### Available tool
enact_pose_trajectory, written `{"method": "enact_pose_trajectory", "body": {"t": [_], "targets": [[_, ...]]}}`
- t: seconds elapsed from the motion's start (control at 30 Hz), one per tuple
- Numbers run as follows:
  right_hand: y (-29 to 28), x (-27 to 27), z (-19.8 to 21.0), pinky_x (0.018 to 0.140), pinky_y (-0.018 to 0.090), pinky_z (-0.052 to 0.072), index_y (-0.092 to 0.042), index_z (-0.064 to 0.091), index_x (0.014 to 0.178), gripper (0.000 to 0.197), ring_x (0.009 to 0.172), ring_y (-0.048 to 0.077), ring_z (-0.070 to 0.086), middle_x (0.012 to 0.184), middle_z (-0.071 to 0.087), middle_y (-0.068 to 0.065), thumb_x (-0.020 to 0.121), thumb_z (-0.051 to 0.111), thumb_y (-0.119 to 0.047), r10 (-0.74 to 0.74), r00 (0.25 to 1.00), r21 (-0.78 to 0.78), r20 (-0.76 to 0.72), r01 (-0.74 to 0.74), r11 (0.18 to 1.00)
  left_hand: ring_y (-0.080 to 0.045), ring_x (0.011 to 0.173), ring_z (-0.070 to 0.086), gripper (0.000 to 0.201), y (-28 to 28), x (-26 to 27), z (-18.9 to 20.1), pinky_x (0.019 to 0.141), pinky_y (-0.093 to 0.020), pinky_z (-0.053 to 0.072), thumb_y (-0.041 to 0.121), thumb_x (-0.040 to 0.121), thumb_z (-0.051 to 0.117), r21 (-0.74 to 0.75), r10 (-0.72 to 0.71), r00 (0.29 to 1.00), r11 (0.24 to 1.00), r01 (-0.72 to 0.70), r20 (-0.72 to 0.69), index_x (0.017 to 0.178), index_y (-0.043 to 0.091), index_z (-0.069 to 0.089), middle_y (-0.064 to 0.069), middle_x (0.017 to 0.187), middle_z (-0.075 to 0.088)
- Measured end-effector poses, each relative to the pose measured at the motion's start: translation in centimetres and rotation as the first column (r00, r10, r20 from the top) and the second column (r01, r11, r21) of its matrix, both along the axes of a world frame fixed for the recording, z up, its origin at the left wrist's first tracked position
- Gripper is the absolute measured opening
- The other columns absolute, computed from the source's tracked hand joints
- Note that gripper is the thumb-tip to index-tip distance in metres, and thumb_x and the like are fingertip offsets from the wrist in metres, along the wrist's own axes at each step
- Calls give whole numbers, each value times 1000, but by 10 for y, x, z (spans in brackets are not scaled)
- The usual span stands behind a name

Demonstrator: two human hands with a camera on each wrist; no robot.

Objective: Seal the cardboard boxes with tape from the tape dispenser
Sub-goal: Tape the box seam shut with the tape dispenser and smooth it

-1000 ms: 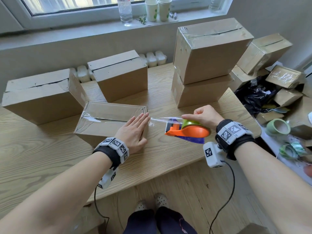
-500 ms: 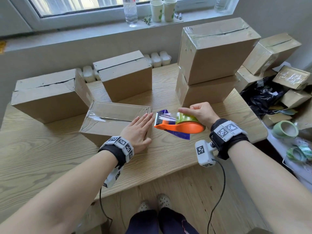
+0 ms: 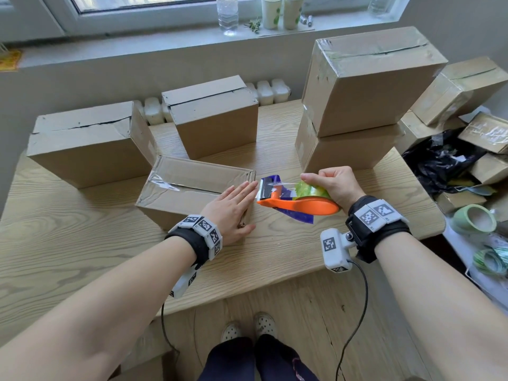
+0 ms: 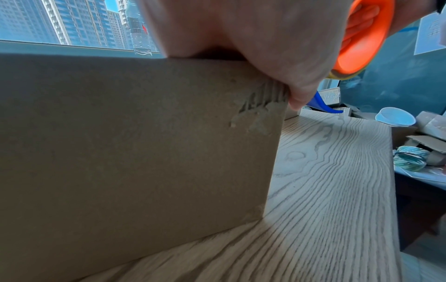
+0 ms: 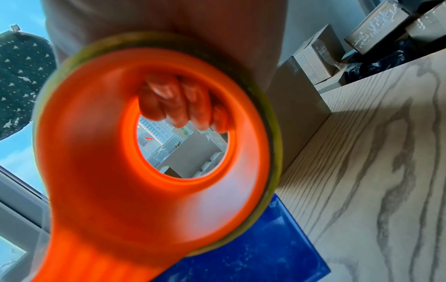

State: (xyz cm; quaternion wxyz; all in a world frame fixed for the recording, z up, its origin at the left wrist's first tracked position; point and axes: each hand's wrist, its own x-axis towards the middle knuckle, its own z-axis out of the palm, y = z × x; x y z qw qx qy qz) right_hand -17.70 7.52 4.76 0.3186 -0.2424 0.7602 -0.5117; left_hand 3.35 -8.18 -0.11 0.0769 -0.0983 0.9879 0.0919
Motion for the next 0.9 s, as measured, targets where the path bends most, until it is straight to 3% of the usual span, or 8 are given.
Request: {"method": "enact_pose_trajectory", "body": {"t": [0.37, 0.53, 0.7, 0.8, 0.9], "targets": [[7, 2, -3, 42, 18, 29, -16, 38, 41, 53, 39, 8, 34, 38, 36, -9, 75, 78, -23, 22, 999, 36, 34, -23, 999, -8, 143, -13, 83, 2, -2, -1, 115, -26, -11, 49, 90, 44, -24, 11, 1000, 1000, -10, 24, 150, 20, -7, 6, 157, -12], [8, -1, -1, 47, 23, 31, -5, 49, 52, 43, 44, 13, 37, 47, 41, 2, 74, 78, -28, 56, 998, 132, -1, -55, 990, -9, 143, -14, 83, 1, -1, -1, 116, -28, -9, 46, 90, 45, -39, 5, 999, 999, -3, 37, 150, 18, -6, 4, 157, -13], [10, 3, -1, 54, 29, 29, -6, 49, 52, 43, 53, 19, 35, 55, 39, 5, 73, 79, -28, 13, 1000, 80, 20, -15, 997, -4, 138, -20, 85, 2, -1, -1, 115, -27, -11, 45, 89, 47, -40, 1, 999, 999, 1, 43, 149, 20, -9, 5, 156, -14], [6, 9, -4, 52, 27, 30, -17, 43, 39, 50, 47, 16, 38, 44, 39, -2, 72, 80, -27, -29, 999, 46, 38, 28, 999, -4, 138, -19, 87, 1, -1, -1, 116, -28, -9, 44, 88, 48, -22, 5, 999, 1000, -4, 40, 149, 21, -10, 6, 156, -14], [6, 13, -7, 50, 26, 34, -17, 44, 41, 48, 45, 13, 42, 42, 44, -5, 72, 79, -26, -61, 997, 25, 57, 59, 998, -4, 138, -17, 87, 2, 0, 0, 116, -27, -9, 42, 88, 48, -5, 8, 1000, 1000, -8, 25, 149, 21, -10, 7, 156, -13]]}}
